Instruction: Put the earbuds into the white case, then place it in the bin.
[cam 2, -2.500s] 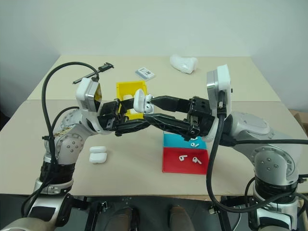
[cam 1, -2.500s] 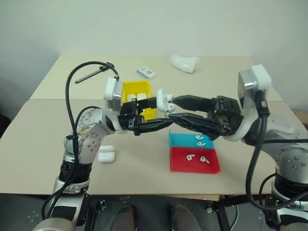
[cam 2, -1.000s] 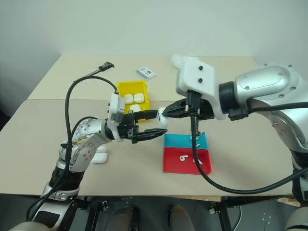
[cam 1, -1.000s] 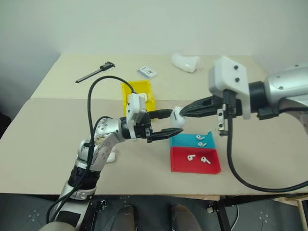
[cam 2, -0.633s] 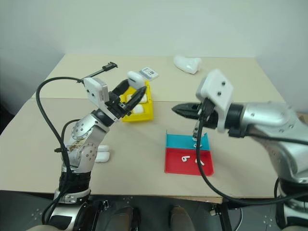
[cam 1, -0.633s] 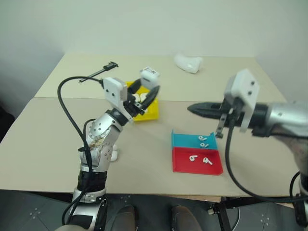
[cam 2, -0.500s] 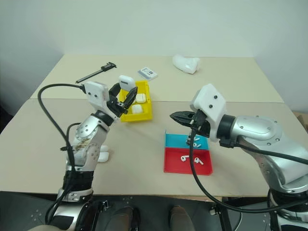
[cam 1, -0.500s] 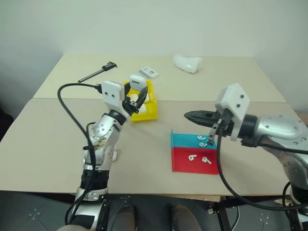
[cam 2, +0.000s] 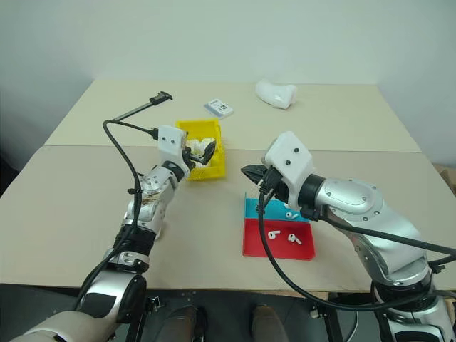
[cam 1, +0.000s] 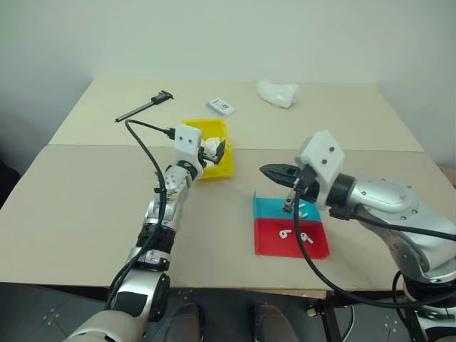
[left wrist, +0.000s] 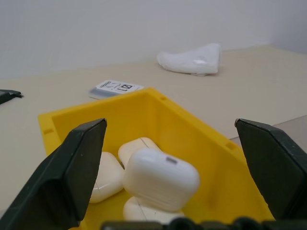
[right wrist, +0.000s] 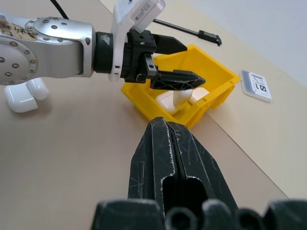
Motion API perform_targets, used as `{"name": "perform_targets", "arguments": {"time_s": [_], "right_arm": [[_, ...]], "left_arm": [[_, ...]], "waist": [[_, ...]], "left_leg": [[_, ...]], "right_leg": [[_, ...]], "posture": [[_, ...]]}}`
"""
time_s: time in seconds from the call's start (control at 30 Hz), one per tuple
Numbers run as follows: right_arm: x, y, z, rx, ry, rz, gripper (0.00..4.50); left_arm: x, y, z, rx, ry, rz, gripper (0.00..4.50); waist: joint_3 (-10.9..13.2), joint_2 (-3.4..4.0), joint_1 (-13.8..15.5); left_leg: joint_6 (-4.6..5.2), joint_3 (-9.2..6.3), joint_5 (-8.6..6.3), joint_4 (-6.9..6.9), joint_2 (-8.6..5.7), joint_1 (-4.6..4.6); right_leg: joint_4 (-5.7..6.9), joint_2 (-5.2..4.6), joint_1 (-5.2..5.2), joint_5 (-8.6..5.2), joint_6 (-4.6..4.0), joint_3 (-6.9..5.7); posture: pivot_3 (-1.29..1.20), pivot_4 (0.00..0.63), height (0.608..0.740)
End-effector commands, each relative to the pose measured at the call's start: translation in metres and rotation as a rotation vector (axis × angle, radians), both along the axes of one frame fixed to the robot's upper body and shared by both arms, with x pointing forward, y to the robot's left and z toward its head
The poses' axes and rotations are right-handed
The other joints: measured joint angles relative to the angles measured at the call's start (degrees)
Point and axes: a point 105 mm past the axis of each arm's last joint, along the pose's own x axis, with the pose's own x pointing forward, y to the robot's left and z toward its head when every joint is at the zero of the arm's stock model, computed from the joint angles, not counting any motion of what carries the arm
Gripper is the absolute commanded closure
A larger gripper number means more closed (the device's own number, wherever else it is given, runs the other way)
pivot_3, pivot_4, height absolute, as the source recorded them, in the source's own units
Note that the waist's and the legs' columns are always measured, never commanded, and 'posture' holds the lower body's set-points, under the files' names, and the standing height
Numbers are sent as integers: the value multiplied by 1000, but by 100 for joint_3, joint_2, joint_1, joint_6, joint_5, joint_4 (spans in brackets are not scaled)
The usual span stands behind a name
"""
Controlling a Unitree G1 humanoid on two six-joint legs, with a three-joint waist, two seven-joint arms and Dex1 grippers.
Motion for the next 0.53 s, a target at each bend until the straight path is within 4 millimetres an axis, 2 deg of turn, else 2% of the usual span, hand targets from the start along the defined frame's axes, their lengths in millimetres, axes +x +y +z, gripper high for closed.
{"name": "perform_targets", "arguments": {"time_s": [0.03,0.17,0.3,0.43,0.53], "right_arm": [[-4,-2,12,54,-33,-5,4500],[-11,-8,11,120,-31,-7,4500],[-14,-16,-6,108,-17,-10,4500],[-16,-24,-16,100,31,41,4500],[-18,-32,-20,59,39,62,4500]], "left_arm": [[-15,13,34,-31,-119,-24,21],[-49,35,40,21,-115,-109,21],[-96,52,42,151,-99,-241,21],[-146,68,42,216,-26,-400,21],[-179,73,48,269,32,-516,21]], "waist": [[0,0,-35],[-1,2,-72],[-1,2,-65],[-1,1,-62],[0,-1,-62]], "left_leg": [[0,-1,0,0,1,0],[-1,3,0,-6,6,2],[-3,10,1,-6,10,9],[-7,24,3,-5,15,35],[-7,34,3,-14,20,46]], "right_leg": [[0,0,0,0,0,0],[0,2,-2,0,0,7],[5,1,-1,-1,0,6],[6,-1,15,0,-1,10],[5,1,17,-4,-7,10]], "posture": [[0,150,740],[0,150,740],[0,150,740],[0,150,740],[0,150,740]]}}
